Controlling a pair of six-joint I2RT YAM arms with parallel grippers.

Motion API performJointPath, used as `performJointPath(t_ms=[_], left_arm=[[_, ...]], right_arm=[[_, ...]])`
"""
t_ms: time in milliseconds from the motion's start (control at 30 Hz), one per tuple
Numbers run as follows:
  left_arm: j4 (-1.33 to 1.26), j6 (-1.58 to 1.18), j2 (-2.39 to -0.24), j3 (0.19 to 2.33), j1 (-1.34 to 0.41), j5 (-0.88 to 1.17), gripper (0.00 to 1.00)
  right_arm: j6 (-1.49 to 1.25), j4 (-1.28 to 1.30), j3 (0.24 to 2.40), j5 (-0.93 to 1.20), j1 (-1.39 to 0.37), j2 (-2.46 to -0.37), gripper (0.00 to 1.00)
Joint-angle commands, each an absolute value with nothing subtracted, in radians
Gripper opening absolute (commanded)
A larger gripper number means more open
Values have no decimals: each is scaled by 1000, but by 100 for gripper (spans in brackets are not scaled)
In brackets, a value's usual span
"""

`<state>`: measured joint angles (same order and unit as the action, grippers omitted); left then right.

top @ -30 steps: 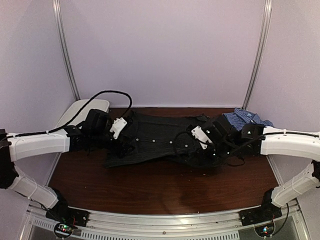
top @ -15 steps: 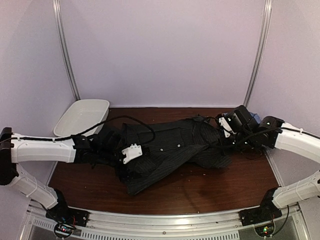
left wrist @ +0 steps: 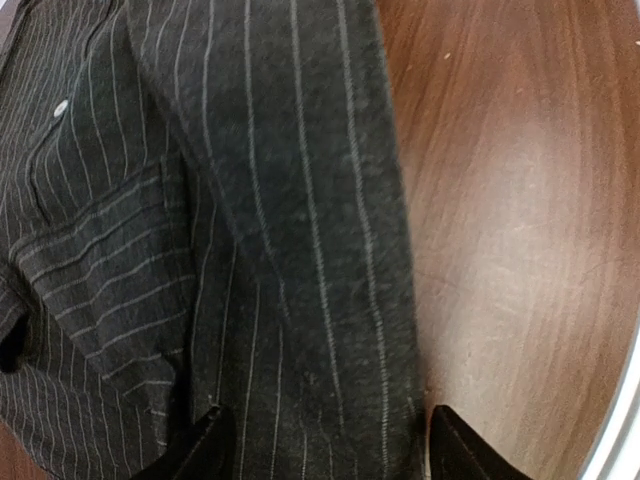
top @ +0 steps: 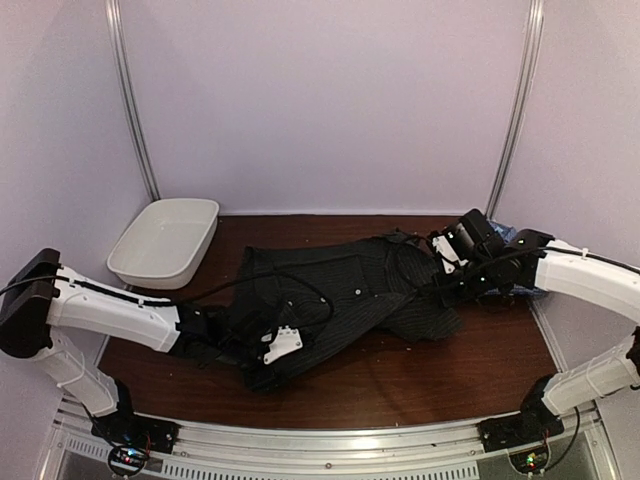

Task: Fold and stack the long sleeve shirts
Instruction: Pick up the shirt from the center of the board.

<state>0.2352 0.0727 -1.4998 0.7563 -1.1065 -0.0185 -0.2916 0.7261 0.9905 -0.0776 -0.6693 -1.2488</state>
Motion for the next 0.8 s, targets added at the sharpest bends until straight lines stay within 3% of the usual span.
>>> performJointPath(t_ms=[0, 300, 400, 600, 767], left_arm=[[212, -43, -1510, 730, -1110, -121, 63], [230, -47, -1539, 735, -1110, -105, 28], [232, -51, -1536, 735, -1110, -115, 3], [267, -92, -1394, 764, -1072, -187, 0], [356, -125, -1164, 905, -966, -326, 0]], right_arm=[[-272, 709, 1016, -63, -654, -1248, 0], [-257, 677, 1009, -3, -630, -1210, 0], [-244, 667, 1013, 33, -629, -1199, 0], [-211, 701, 1090, 39, -630, -1165, 0], [-175, 773, 1307, 17, -631, -1151, 0]])
